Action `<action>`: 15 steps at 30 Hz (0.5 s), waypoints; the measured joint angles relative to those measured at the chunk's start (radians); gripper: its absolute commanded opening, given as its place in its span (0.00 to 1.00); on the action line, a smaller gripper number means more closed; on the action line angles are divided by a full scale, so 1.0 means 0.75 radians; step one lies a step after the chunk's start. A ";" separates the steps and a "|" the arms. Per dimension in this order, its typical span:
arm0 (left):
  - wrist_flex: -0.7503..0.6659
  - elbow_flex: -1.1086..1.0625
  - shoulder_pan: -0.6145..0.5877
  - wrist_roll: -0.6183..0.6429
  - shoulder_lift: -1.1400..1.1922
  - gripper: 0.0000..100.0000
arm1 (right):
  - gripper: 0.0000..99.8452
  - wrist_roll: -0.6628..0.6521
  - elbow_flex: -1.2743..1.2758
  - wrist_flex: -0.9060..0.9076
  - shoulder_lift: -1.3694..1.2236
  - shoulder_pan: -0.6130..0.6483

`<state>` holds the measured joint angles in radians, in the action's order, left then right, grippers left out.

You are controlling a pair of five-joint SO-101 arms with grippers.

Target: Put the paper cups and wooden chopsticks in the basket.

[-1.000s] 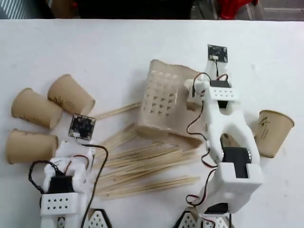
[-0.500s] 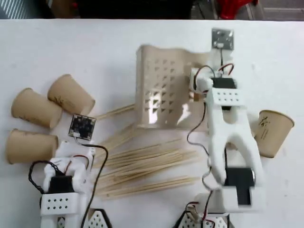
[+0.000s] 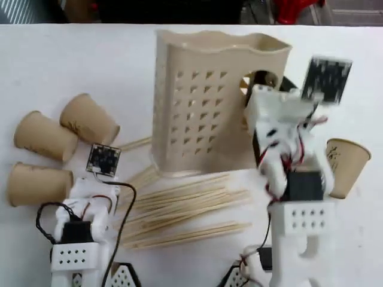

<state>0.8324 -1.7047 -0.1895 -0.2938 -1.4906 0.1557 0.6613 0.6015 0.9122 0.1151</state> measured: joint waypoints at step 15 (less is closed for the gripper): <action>-0.002 0.000 0.000 0.000 0.000 0.05 | 0.02 -0.045 0.303 -0.710 -0.174 0.010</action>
<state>0.8309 -1.7047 -0.1895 -0.2938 -1.4906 0.1220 0.8884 0.0690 0.7818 0.1227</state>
